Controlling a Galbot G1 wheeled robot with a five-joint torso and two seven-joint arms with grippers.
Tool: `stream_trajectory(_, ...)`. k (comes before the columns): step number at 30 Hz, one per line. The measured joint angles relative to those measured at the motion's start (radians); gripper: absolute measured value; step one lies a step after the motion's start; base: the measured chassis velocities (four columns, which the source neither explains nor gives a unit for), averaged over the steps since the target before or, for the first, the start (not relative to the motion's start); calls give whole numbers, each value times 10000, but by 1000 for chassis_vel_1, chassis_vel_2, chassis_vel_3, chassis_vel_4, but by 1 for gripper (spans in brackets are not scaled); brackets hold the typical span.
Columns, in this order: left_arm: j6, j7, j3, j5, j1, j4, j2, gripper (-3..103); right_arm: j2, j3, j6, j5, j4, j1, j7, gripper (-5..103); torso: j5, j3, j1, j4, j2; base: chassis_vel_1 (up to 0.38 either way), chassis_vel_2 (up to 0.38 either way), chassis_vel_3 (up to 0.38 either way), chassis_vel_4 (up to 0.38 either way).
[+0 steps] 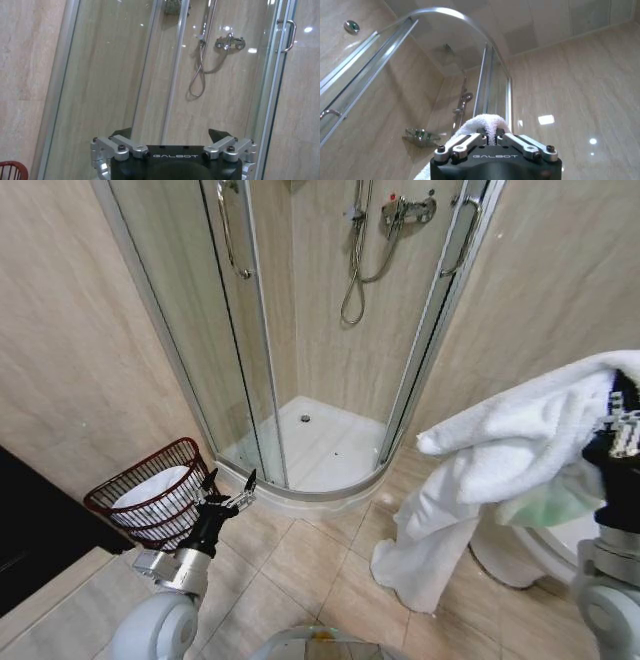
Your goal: Discard the used towel into the hamper.
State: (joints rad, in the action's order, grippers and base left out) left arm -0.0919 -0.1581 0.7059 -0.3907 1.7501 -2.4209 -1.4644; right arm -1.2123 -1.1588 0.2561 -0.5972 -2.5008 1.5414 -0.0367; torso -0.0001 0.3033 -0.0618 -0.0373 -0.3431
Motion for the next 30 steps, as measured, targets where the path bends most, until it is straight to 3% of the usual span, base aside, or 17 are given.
stream_trajectory(10, 0, 0, 0, 0, 0, 0, 1, 100, 165, -298, 181, -381, 6, -65, 6, 5, 1, 242, -142, 0, -383, 0, 0, 0, 0)
stream_trajectory(30, 0, 0, 0, 0, 0, 0, 0, 100, 662, -2025, 242, -1454, 8, -71, 104, 5, -1, 770, -478, -1, -1248, 0, 0, 0, 0)
